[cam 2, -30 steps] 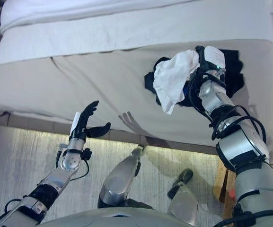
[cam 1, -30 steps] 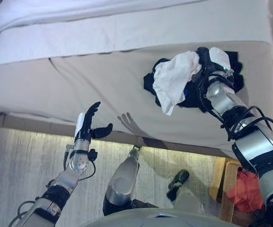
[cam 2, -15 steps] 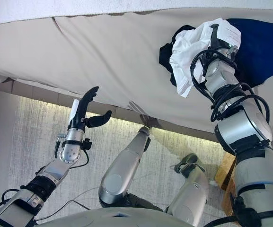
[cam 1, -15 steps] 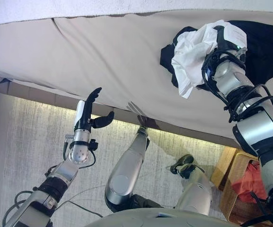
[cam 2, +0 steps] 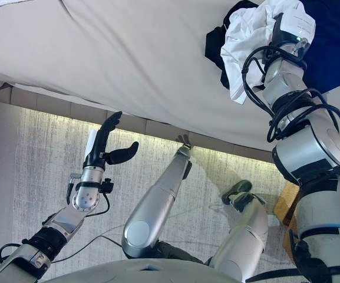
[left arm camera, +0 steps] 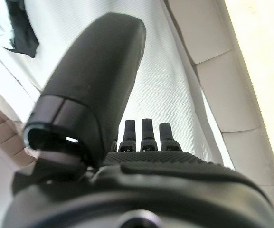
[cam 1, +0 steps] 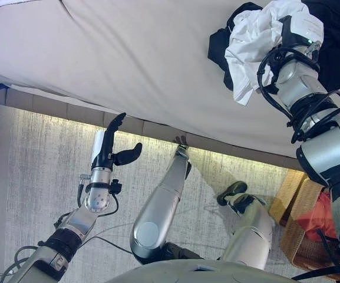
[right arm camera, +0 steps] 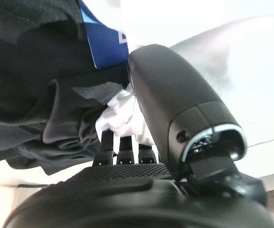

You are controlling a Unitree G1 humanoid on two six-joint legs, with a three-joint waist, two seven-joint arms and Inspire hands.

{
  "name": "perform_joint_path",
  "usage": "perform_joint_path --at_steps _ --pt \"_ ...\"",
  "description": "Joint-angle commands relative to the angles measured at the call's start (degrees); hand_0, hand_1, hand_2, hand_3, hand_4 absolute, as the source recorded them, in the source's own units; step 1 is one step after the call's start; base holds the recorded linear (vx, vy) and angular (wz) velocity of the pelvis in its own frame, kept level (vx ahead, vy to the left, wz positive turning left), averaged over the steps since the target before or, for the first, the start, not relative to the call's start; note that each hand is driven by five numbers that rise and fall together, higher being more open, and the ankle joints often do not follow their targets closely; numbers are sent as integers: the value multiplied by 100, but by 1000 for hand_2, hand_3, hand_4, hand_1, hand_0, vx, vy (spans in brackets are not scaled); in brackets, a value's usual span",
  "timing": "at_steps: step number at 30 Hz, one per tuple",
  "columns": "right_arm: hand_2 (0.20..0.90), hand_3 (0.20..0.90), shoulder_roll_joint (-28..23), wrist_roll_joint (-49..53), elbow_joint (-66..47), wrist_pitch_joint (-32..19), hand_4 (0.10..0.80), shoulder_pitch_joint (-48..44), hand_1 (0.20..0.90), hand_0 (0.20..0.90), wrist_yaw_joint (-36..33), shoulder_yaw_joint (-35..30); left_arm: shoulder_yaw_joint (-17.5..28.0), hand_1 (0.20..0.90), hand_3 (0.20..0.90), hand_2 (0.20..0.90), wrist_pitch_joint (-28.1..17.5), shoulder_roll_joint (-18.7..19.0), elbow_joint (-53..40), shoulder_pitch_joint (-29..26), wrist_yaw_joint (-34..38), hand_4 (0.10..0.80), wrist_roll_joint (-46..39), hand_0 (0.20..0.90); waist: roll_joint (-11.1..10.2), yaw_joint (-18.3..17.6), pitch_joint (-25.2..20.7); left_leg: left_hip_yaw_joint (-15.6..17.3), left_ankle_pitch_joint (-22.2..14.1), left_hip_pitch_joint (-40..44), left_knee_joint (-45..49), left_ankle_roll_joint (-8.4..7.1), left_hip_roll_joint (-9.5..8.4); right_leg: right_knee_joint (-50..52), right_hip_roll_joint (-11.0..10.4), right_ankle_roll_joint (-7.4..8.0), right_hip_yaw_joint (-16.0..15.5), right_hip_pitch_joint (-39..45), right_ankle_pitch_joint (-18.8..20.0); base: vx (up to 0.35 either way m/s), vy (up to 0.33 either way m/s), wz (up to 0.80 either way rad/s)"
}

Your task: Pick up the clothes from the bed and place them into the basket

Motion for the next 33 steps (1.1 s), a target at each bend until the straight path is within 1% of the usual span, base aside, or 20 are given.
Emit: perform_joint_path --at_steps 1,3,7,9,12,13,17,18,20,21,24,25,26,27,29,33 --pt "300 200 -426 -27 -197 -34 100 -513 300 300 -210 314 312 900 900 900 -578 239 -331 -11 242 800 -109 900 81 101 -70 287 -1123 356 510 659 -233 338 646 -497 -35 36 6 0 0 0" --pt "300 200 -379 -65 -164 -128 100 -493 300 300 -341 278 279 900 900 900 -563 199 -295 -53 255 800 -79 900 39 71 -70 314 -1103 541 378 650 -177 176 665 -477 -31 199 47 -6 -8 -2" --pt "300 200 -346 -52 -312 -137 100 -452 300 300 -367 234 270 900 900 900 -476 177 -282 -116 226 800 -87 900 -48 -4 -70 378 -1077 983 106 626 -76 -200 683 -441 -15 582 158 -5 -11 -6" --pt "300 200 -355 21 -398 -165 100 -412 300 300 -397 198 277 900 900 900 -396 164 -244 -168 206 800 -86 900 -107 -61 -70 440 -1032 1367 -147 606 12 -464 668 -410 4 905 250 19 4 -11" --pt "300 200 -409 73 -456 -211 100 -372 300 300 -434 85 330 900 900 900 -313 179 -212 -251 164 800 -70 900 -202 -148 -70 557 -917 1928 -580 542 129 -941 675 -339 20 1395 405 15 -2 -19" --pt "300 200 -411 73 -454 -211 100 -368 300 300 -445 71 334 900 900 900 -312 181 -205 -263 160 800 -71 900 -209 -157 -70 570 -901 1990 -631 534 141 -989 677 -331 19 1448 422 7 -5 -15" --pt "300 200 -541 129 -551 -272 100 -342 300 300 -430 -41 424 900 900 900 -127 216 -168 -341 94 800 -53 900 -342 -259 -73 754 -763 2772 -1182 433 270 -1636 694 -227 14 2156 614 16 -14 -24" --pt "300 200 -577 165 -585 -283 100 -318 300 300 -427 -43 431 900 900 900 -55 209 -119 -330 85 800 -21 900 -394 -289 -155 805 -740 2931 -1316 413 298 -1860 719 -186 21 2325 689 76 -14 -19" --pt "300 200 -714 215 -714 -391 100 -195 300 300 -343 -84 452 900 900 900 76 191 28 -289 4 800 -14 900 -527 -418 -475 947 -674 3339 -1723 338 422 -2423 833 -105 52 2714 858 75 12 -21" --pt "300 200 -734 219 -729 -399 100 -187 300 300 -355 -91 444 900 900 900 73 188 39 -291 4 800 -17 900 -522 -433 -498 976 -549 3307 -1770 361 430 -2528 841 -145 0 2713 997 33 37 -26" --pt "300 200 -919 308 -865 -502 100 -70 300 300 -345 -133 438 900 900 900 237 127 99 -208 -92 800 73 900 -604 -591 -836 1141 -481 3693 -2143 284 543 -3068 935 -80 70 3097 1145 90 41 -26" --pt "300 200 -1041 453 -945 -569 100 -40 300 300 -348 -202 402 900 900 900 364 100 127 -186 -76 800 104 900 -625 -701 -1029 1248 -439 3879 -2323 242 597 -3316 987 -48 133 3263 1218 82 41 -24" --pt "300 200 -1042 453 -946 -568 100 -38 300 300 -348 -203 401 900 900 900 364 100 127 -185 -76 800 104 900 -624 -699 -1027 1249 -437 3886 -2328 242 598 -3322 989 -48 134 3269 1222 76 49 -29" --pt "300 200 -1107 566 -1003 -613 100 -12 300 300 -372 -246 392 900 900 900 406 83 162 -171 -51 800 108 900 -639 -756 -1117 1298 -424 3953 -2389 228 620 -3416 1013 -35 172 3329 1247 45 24 -25" --pt "300 200 -1283 815 -1115 -741 100 71 300 300 -461 -430 389 900 900 900 445 52 250 -153 -81 800 109 900 -686 -888 -1323 1380 -374 4095 -2567 186 668 -3651 1066 -1 251 3451 1336 66 25 -21" --pt "300 200 -1704 868 -1521 -855 100 287 300 300 -481 -737 385 900 900 900 379 57 418 -56 -193 800 96 900 -773 -1150 -1685 1596 -303 4394 -2939 103 757 -4075 1161 63 377 3658 1506 74 2 -24"
